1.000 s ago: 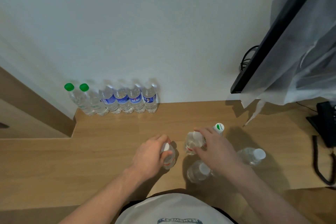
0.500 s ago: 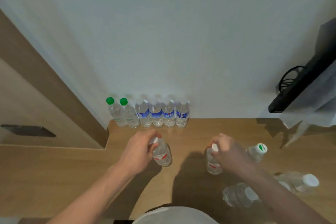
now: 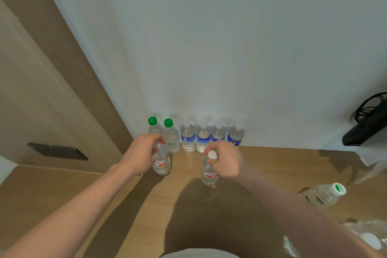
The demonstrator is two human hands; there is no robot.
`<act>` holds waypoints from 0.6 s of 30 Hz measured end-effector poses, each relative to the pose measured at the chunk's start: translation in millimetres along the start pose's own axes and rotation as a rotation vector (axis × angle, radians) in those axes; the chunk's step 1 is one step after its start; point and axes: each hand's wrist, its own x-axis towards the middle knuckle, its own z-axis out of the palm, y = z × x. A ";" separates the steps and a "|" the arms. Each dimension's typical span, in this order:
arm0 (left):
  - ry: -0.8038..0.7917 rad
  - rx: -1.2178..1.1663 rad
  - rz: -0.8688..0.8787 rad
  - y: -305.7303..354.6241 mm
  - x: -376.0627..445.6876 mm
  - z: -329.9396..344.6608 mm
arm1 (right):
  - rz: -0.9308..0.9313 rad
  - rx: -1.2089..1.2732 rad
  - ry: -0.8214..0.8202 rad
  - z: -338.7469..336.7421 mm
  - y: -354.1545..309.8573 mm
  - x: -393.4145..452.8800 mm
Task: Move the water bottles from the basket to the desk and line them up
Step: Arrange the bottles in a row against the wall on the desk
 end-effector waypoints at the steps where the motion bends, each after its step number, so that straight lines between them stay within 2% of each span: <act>1: -0.010 0.003 -0.002 -4.5 2.0 0.0 | -0.006 0.004 -0.009 5.3 -8.5 9.0; 7: -0.057 -0.003 -0.023 -21.4 13.5 9.4 | 0.019 0.048 -0.028 37.3 -44.9 51.6; 18: 0.001 -0.029 -0.094 -42.0 31.3 19.0 | 0.065 0.119 -0.043 72.1 -84.9 99.6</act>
